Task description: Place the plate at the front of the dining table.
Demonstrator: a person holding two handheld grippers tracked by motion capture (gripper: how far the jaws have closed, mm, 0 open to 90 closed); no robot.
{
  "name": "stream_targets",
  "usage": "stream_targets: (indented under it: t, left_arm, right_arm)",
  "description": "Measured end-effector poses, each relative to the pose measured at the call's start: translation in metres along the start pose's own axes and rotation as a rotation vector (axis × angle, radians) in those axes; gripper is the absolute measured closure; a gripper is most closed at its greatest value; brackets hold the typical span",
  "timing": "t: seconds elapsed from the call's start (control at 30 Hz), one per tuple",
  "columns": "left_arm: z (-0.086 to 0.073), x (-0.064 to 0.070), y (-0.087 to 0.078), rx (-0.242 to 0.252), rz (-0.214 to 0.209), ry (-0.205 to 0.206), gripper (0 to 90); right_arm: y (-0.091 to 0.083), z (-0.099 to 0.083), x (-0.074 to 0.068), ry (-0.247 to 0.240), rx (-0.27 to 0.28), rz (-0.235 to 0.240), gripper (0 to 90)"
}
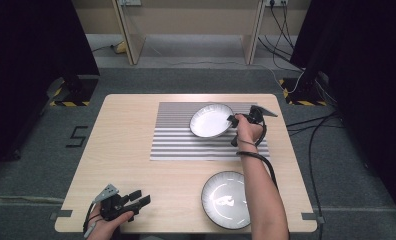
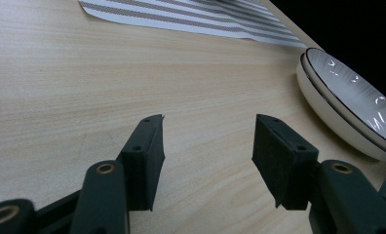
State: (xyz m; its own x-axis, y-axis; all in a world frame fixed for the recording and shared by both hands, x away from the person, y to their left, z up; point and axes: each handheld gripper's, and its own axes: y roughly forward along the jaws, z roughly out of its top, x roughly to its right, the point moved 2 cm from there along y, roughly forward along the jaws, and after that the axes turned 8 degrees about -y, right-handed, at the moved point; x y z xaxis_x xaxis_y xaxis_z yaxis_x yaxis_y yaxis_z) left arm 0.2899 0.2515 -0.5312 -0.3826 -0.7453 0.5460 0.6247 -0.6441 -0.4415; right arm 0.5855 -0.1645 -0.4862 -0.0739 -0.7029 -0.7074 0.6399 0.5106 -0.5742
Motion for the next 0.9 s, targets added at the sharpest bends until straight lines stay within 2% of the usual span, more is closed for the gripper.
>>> stream_targets:
  t: [0.77,0.9]
  left_arm:
    - [0.0,0.0,0.0,-0.001,-0.004,0.001,44.8]
    - [0.0,0.0,0.001,-0.002,-0.004,0.001,44.8]
  right_arm:
    - [0.004,-0.004,0.013,0.016,0.0,-0.028,78.1]
    - [0.005,-0.006,0.016,0.034,-0.002,-0.03,78.5]
